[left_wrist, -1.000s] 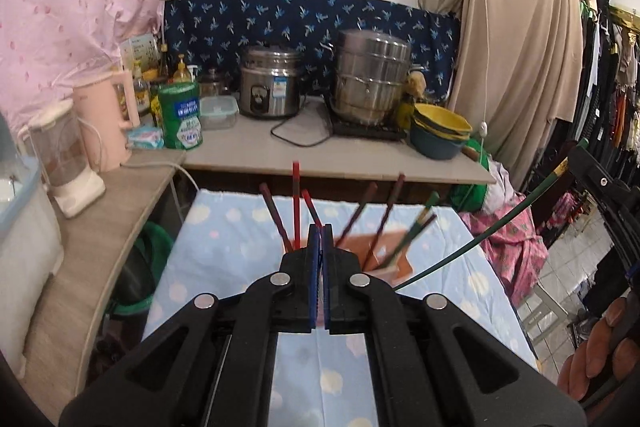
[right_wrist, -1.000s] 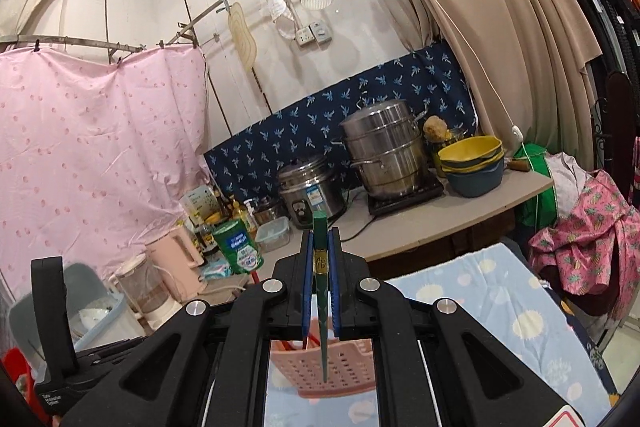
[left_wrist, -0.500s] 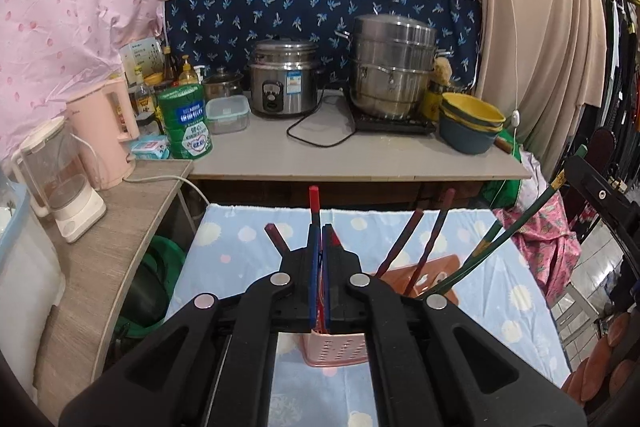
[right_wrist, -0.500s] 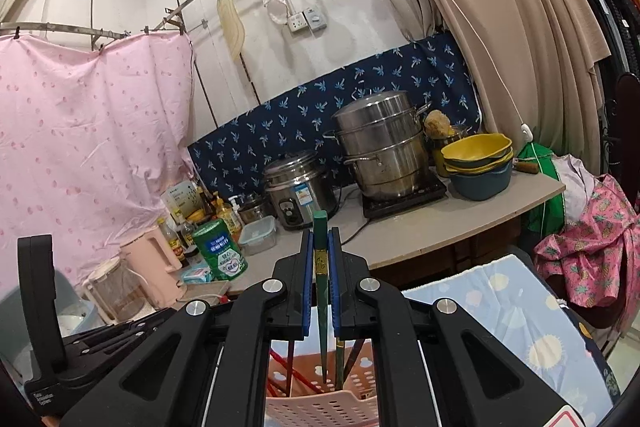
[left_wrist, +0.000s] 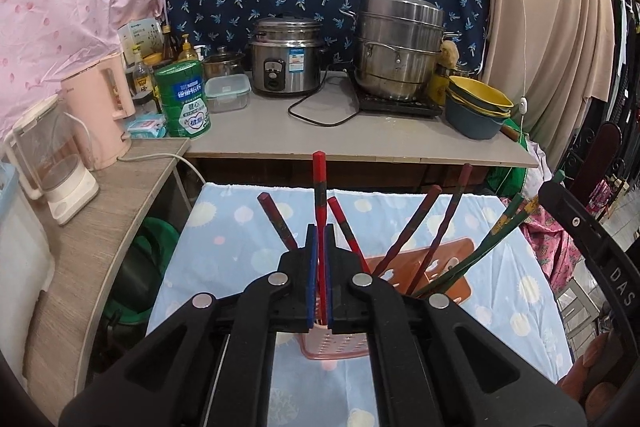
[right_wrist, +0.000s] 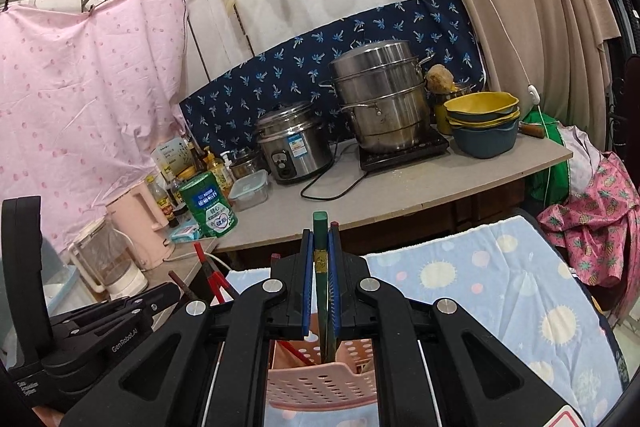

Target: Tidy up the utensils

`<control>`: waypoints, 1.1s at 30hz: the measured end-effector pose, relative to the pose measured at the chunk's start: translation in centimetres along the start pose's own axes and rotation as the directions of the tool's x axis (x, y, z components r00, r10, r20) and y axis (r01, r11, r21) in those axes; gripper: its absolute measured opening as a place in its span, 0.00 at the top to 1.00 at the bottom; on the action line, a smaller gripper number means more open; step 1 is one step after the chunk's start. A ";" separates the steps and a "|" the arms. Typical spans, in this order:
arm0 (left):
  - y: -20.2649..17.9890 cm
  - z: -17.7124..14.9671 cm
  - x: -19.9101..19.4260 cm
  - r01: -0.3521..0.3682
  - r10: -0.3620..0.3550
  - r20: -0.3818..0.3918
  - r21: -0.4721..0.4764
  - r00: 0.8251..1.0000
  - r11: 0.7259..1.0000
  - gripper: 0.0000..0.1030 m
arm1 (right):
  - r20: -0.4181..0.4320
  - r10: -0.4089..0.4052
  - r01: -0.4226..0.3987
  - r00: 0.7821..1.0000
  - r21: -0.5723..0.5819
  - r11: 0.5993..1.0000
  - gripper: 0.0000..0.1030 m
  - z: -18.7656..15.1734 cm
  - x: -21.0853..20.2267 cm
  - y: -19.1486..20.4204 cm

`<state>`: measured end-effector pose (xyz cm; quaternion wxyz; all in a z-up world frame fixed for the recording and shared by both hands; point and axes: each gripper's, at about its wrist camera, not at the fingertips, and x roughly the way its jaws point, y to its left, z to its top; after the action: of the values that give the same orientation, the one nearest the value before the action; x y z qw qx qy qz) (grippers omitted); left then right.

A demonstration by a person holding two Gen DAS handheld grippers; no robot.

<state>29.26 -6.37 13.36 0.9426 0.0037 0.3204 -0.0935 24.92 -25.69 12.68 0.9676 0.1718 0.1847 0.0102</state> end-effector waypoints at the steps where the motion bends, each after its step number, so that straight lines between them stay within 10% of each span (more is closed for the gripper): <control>1: 0.1 0.0 0.0 -0.001 0.001 -0.002 -0.004 1.000 1.000 0.97 | 0.002 0.000 0.000 1.000 0.002 1.000 0.90 0.0 0.0 0.1; 8: 0.5 -0.6 -0.6 -0.021 0.021 -0.004 -0.026 1.000 0.999 0.66 | 0.016 -0.006 0.006 1.000 0.008 1.000 0.79 0.0 -1.1 0.1; 33: -1.1 -7.7 -4.6 -0.005 0.004 -0.069 -0.010 0.998 1.000 0.54 | -0.138 -0.042 0.043 0.990 0.010 0.999 0.63 -7.4 -7.5 -0.7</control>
<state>20.88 -6.18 10.08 0.9312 0.0031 0.3534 -0.0895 15.22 -24.51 8.63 0.9515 0.1729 0.2545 0.0003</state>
